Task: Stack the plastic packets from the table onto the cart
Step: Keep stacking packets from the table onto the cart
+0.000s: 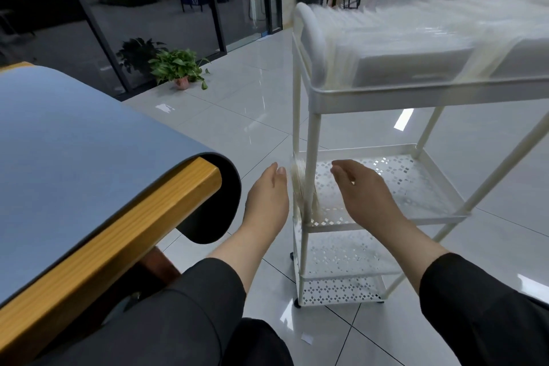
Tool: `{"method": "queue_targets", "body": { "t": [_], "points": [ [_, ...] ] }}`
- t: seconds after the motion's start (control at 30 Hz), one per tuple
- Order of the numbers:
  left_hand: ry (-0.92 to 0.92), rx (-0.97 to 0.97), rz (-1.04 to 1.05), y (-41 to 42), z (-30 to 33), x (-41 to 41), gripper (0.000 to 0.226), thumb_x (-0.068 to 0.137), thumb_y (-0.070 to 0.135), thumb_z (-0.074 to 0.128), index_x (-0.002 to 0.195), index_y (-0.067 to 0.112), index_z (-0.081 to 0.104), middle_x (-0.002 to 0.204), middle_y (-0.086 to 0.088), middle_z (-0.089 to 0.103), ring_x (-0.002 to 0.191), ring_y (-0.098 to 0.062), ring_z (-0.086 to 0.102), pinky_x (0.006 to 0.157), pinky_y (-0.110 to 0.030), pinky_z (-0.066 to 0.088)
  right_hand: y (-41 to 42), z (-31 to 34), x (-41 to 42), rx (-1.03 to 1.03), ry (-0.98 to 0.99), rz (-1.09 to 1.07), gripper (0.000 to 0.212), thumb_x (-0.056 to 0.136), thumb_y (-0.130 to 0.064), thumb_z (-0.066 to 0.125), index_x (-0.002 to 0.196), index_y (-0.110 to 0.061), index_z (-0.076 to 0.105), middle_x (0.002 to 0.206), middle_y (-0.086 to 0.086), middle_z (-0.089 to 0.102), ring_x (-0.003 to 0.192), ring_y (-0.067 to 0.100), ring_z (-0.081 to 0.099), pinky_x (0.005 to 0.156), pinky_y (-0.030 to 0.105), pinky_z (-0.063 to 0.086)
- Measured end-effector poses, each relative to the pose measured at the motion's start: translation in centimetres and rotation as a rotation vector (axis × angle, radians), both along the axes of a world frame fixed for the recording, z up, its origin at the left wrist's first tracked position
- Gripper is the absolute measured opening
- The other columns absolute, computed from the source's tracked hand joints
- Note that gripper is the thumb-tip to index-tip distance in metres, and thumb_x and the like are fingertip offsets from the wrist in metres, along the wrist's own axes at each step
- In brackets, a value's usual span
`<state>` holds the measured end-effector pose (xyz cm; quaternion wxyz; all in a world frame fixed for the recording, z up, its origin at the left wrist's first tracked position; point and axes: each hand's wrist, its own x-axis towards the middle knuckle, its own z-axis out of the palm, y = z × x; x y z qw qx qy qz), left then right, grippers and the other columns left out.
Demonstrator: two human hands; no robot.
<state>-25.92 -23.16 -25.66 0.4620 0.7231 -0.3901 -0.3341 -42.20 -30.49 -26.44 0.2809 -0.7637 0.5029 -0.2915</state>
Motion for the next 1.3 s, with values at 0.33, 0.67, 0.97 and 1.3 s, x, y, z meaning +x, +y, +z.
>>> {"method": "queue_targets", "body": {
  "t": [0.33,0.67,0.97,1.3],
  "points": [
    [-0.144,-0.255,0.094,16.4,8.6,-1.6,0.025,0.105,0.033,0.046,0.118,0.032,0.067,0.095,0.020,0.069,0.093,0.006,0.063,0.081,-0.018,0.052,15.0,11.0,0.7,-0.341,-0.277,0.263,0.041,0.096,-0.046,0.043,0.064,-0.025,0.058,0.064,-0.004,0.060,0.059,0.015,0.057,0.051,0.015,0.038],
    [-0.589,-0.342,0.549,37.9,21.3,16.9,0.022,0.102,0.032,0.052,0.121,0.032,0.064,0.099,0.017,0.068,0.092,-0.002,0.063,0.086,-0.034,0.054,30.2,20.3,24.7,-0.330,-0.211,0.899,0.016,0.097,-0.040,0.051,0.106,-0.037,0.065,0.105,-0.025,0.064,0.102,-0.003,0.061,0.087,0.022,0.052],
    [-0.826,0.451,0.766,56.3,20.7,32.5,0.046,0.099,0.048,0.054,0.142,0.030,0.050,0.143,0.000,0.052,0.128,-0.024,0.052,0.104,-0.039,0.044,42.2,20.4,42.4,-0.333,0.333,1.302,0.064,0.088,-0.062,0.063,0.145,-0.044,0.040,0.151,-0.024,0.037,0.138,0.007,0.040,0.106,0.028,0.035],
    [-0.602,0.551,0.681,62.3,18.4,37.7,0.064,0.094,0.063,0.052,0.151,0.039,0.037,0.156,0.011,0.041,0.140,-0.016,0.043,0.109,-0.030,0.036,46.7,20.0,47.3,-0.348,0.683,1.621,0.115,0.066,-0.077,0.072,0.152,-0.058,-0.002,0.156,-0.041,-0.003,0.144,-0.010,0.002,0.120,0.028,0.015]
  ]
}}
